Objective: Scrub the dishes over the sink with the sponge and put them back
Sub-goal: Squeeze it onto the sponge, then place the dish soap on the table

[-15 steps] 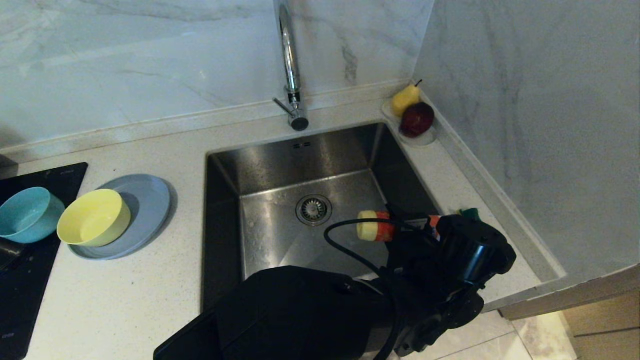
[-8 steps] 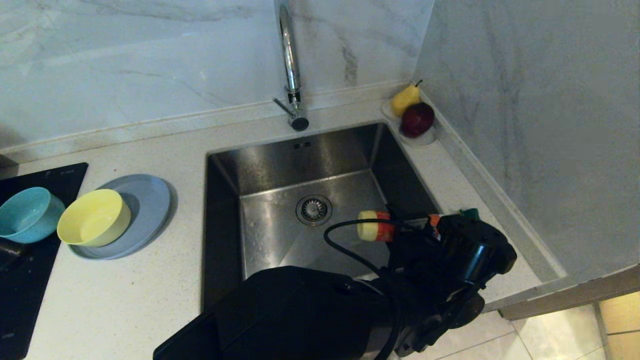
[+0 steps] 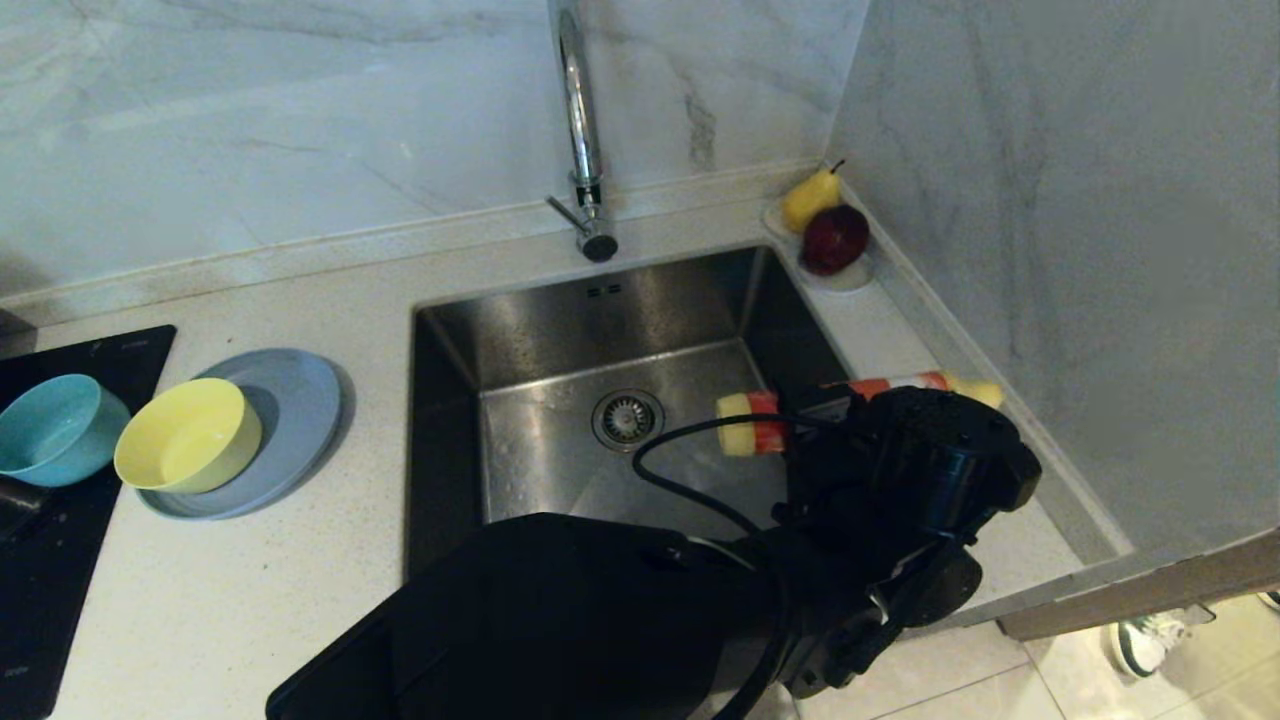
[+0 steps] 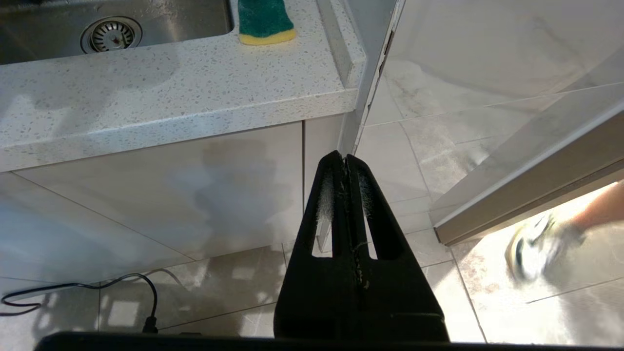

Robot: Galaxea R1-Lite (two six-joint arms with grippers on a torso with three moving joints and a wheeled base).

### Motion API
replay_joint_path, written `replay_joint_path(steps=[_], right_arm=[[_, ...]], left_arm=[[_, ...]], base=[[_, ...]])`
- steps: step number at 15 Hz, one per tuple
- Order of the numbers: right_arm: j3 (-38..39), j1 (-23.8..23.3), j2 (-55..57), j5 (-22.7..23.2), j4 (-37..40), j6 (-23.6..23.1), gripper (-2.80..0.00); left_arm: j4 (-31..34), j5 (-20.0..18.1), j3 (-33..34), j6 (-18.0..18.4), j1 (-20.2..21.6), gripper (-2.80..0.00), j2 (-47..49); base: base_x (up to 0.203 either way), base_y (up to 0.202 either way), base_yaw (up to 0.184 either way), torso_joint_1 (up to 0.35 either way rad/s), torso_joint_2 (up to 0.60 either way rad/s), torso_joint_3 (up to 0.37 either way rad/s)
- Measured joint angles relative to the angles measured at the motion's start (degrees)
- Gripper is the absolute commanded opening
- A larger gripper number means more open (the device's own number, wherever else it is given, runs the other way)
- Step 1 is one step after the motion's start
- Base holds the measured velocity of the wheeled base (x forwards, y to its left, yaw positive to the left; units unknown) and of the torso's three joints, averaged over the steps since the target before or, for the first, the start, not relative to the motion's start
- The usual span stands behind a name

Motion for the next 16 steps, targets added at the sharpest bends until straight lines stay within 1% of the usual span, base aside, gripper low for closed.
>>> replay_joint_path(steps=[2,4,5,6,8,9,12,13,16], right_arm=[[0.00,0.00,0.00,0.00,0.05,0.03,-2.80],[0.00,0.00,0.00,0.02,0.02,0.04,-2.80],[0.00,0.00,0.00,0.00,0.05,0.00,-2.80],[0.00,0.00,0.00,0.00,0.02,0.02,-2.80],[0.00,0.00,0.00,0.02,0.02,0.02,-2.80],[0.00,0.00,0.00,0.00,0.02,0.01,-2.80],[0.00,0.00,0.00,0.02,0.04,-0.02,-2.80],[0.00,0.00,0.00,0.00,0.02,0.00,-2.80],[0.00,0.00,0.00,0.00,0.05,0.01,-2.80]], left_arm=[[0.54,-1.17,-0.05,-1.53,0.00,-2.80,-1.47],[0.92,-2.15,-0.07,-2.15,0.00,-2.80,-3.76],[1.01,-3.39,-0.07,-2.93,0.00,-2.80,-4.90],[1.06,-5.61,-0.07,-4.38,0.00,-2.80,-6.09],[1.10,-10.97,-0.07,-8.40,0.00,-2.80,-7.96],[1.14,-12.98,-0.07,-10.63,0.00,-2.80,-8.83],[1.57,-14.80,-0.07,-14.86,0.11,-2.80,-11.62],[2.18,-16.37,-0.06,-16.80,0.11,-2.80,-12.56],[3.74,-22.60,0.00,-24.09,0.11,-2.80,-15.51]], base=[[0.000,0.000,0.000,0.000,0.00,0.000],[0.000,0.000,0.000,0.000,0.00,0.000],[0.000,0.000,0.000,0.000,0.00,0.000],[0.000,0.000,0.000,0.000,0.00,0.000],[0.000,0.000,0.000,0.000,0.00,0.000],[0.000,0.000,0.000,0.000,0.00,0.000],[0.000,0.000,0.000,0.000,0.00,0.000],[0.000,0.000,0.000,0.000,0.00,0.000],[0.000,0.000,0.000,0.000,0.00,0.000]])
